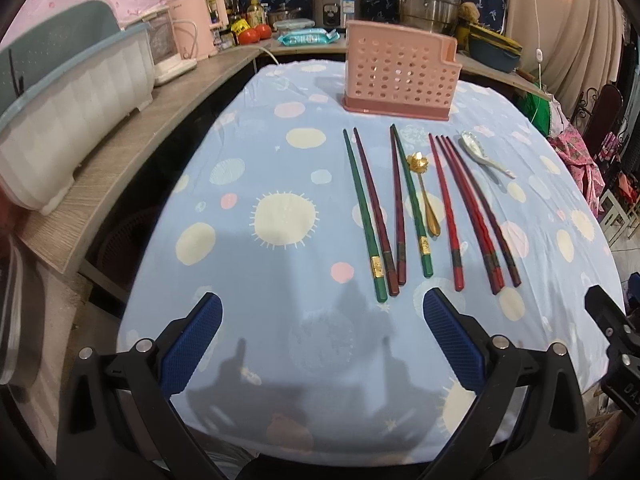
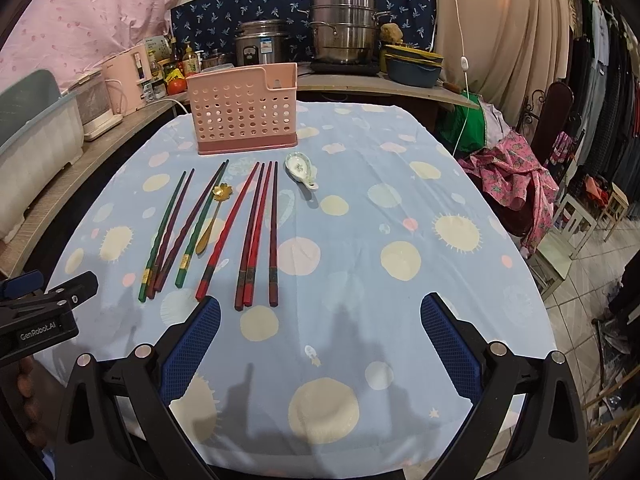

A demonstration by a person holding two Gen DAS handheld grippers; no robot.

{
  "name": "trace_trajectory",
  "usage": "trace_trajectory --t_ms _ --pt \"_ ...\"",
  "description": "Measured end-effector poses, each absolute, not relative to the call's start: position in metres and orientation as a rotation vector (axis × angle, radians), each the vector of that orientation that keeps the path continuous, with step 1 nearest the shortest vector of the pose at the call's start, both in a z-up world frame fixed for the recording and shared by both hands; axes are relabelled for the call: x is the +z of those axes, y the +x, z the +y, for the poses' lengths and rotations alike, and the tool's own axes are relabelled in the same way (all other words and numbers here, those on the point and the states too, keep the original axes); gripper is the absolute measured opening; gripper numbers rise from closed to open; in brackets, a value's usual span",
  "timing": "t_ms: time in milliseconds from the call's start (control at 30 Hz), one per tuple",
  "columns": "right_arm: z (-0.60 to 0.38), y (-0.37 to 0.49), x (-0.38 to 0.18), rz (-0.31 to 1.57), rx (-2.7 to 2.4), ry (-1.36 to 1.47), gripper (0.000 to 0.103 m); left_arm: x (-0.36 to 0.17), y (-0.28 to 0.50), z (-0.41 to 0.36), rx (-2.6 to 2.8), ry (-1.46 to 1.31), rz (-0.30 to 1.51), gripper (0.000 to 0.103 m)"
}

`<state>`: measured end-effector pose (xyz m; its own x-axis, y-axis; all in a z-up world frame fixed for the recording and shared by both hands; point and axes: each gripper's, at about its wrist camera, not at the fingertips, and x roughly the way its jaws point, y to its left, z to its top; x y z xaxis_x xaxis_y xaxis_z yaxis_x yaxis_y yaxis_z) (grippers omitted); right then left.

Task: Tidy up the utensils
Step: 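Grasp a green chopstick with the left tool while the right tool grasps the white ceramic spoon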

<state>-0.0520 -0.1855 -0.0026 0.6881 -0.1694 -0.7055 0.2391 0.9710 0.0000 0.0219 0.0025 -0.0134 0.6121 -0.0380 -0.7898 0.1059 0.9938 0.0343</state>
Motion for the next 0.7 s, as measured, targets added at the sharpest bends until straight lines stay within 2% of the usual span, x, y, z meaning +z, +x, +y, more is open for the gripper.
trace_trajectory --t_ms 300,367,500,700 --pt "-0.194 -0.032 -0.016 0.815 -0.224 0.107 0.096 -0.048 0.050 0.004 -0.109 0.054 0.969 0.095" --pt "-0.194 -0.028 -0.019 0.821 -0.220 0.107 0.096 -0.053 0.057 0.003 -0.104 0.053 0.975 0.093" --pt "-0.195 -0.019 -0.023 0.832 -0.213 0.112 0.096 -0.062 0.069 0.004 -0.114 0.041 1.009 0.079" --pt "-0.197 -0.007 -0.030 0.852 -0.206 0.116 0.095 -0.069 0.077 -0.001 -0.132 0.046 1.022 0.078"
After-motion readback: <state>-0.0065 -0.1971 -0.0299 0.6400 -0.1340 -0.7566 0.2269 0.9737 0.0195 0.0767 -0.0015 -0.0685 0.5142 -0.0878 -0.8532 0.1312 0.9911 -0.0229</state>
